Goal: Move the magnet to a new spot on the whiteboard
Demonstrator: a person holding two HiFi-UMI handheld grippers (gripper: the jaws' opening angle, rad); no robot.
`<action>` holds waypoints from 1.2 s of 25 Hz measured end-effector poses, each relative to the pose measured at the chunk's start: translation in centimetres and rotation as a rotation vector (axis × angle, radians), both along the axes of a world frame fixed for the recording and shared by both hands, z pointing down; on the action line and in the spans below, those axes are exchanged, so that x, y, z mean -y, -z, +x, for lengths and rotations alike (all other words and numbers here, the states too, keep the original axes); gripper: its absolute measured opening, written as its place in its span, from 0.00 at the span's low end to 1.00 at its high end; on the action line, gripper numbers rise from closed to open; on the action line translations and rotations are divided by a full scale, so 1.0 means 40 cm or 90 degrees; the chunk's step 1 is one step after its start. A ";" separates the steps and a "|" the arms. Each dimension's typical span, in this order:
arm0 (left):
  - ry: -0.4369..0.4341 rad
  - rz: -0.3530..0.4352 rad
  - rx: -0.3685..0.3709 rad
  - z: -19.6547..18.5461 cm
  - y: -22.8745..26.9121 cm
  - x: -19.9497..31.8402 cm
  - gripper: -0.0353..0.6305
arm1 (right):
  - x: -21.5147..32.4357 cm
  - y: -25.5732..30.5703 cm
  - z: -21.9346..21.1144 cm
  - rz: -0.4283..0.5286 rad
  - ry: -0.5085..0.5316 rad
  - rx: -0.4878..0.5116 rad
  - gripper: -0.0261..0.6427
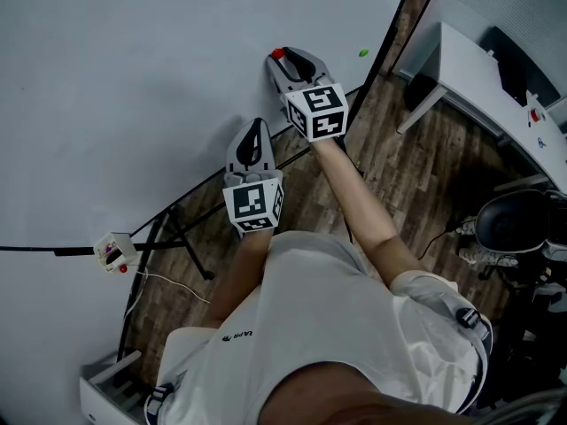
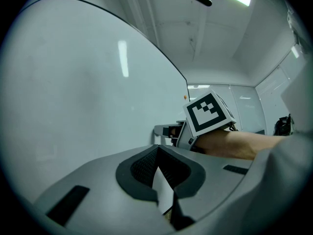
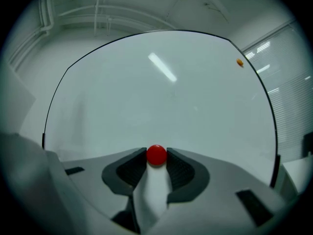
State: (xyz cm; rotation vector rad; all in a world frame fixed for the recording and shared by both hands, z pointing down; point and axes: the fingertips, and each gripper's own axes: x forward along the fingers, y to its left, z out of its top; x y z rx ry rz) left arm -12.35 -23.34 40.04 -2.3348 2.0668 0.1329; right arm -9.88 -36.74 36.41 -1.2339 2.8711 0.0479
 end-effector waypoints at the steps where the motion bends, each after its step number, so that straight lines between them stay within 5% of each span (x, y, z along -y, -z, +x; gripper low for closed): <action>1: 0.000 0.001 0.001 0.001 0.001 -0.001 0.06 | -0.001 0.000 0.000 -0.001 0.002 0.000 0.24; 30: -0.014 0.001 -0.007 0.022 0.001 -0.009 0.06 | -0.053 0.025 0.028 0.008 0.012 0.023 0.19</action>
